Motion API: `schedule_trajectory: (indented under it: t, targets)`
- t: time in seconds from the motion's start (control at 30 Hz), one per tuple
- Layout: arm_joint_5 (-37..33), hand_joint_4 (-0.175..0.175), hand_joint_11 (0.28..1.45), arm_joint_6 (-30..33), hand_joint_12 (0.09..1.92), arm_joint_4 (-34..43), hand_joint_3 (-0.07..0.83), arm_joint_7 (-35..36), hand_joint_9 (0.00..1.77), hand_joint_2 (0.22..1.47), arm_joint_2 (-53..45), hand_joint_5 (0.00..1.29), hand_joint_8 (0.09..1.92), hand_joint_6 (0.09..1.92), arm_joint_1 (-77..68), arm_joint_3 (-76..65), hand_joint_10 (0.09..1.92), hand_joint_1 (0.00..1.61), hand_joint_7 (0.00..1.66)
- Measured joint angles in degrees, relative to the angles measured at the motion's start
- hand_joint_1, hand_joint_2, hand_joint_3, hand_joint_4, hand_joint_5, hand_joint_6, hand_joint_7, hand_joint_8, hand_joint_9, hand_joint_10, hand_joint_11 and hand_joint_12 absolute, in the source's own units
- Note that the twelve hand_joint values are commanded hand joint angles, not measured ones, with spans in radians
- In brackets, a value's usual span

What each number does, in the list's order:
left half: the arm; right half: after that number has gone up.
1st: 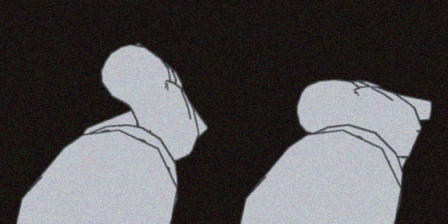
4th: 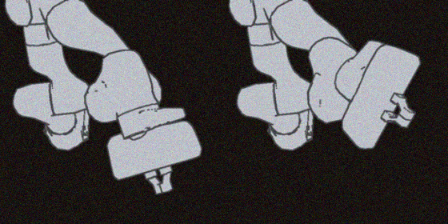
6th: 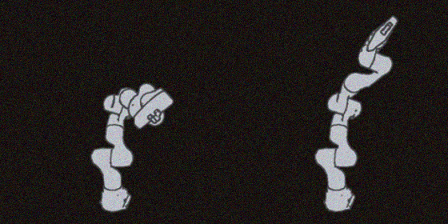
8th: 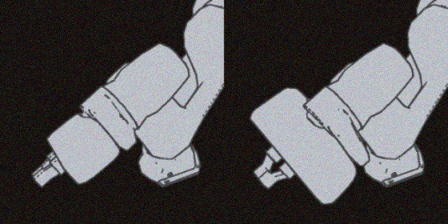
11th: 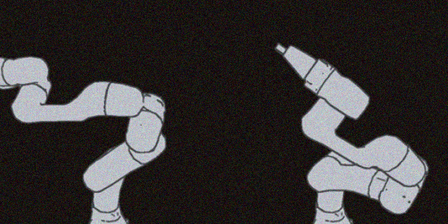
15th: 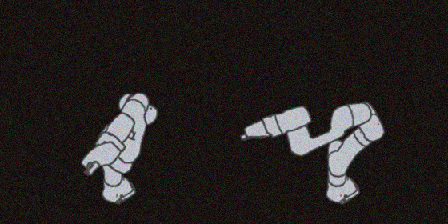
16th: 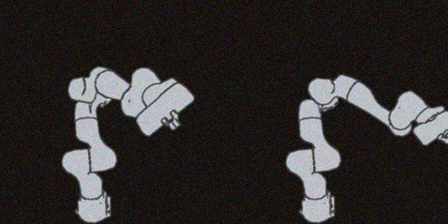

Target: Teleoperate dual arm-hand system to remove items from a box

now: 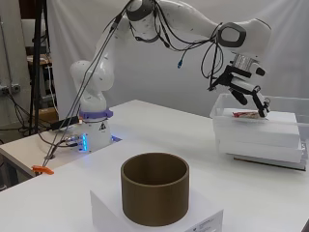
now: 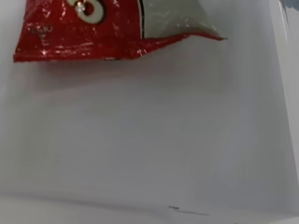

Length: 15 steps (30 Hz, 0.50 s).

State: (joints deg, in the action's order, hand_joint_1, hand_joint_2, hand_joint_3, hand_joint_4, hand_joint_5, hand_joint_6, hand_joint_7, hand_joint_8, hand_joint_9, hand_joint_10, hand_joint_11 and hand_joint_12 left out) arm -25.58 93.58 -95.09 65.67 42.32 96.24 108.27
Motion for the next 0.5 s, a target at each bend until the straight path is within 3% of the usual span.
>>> schedule_trajectory:
  t: [0.2, 0.23, 0.27, 0.3, 0.33, 0.4, 0.5]
  targets:
    - [0.24, -0.077, 0.49, -0.31, 0.09, -1.03, -0.007, 0.62, 0.43, 0.95, 1.61, 0.19, 0.09, 0.09, 1.50, 1.85, 0.09, 0.28, 0.32]
    - [0.21, -0.113, 0.61, -0.67, 0.09, -1.20, -0.008, 0.93, 0.64, 1.02, 2.00, 0.39, 0.36, 0.49, 2.02, 2.26, 0.34, 0.67, 0.52]
    - [0.07, -0.015, 0.82, -1.27, 0.66, -0.87, -0.002, 1.44, 0.95, 1.11, 2.47, 0.58, 0.98, 1.08, 2.75, 2.75, 0.96, 0.90, 0.78]
    - [-0.56, 0.069, 0.99, -1.75, 1.20, 0.07, 0.003, 2.53, 1.20, 1.17, 2.68, 0.67, 1.43, 1.47, 3.48, 3.14, 1.41, 1.00, 0.98]
    - [-2.00, 0.121, 1.08, -2.26, 1.53, 0.68, 0.005, 4.35, 1.31, 1.21, 2.70, 0.69, 1.68, 1.70, 3.94, 3.23, 1.66, 1.04, 1.07]
    - [-6.90, 0.163, 1.08, -3.71, 1.80, 0.98, 0.008, 9.30, 1.32, 1.25, 2.73, 0.67, 1.88, 1.87, 4.68, 3.09, 1.86, 1.05, 1.06]
    - [-10.62, 0.175, 1.01, -6.69, 1.86, 1.15, 0.007, 11.72, 1.24, 1.27, 2.49, 0.64, 1.92, 1.92, 4.53, 1.96, 1.92, 1.06, 0.98]
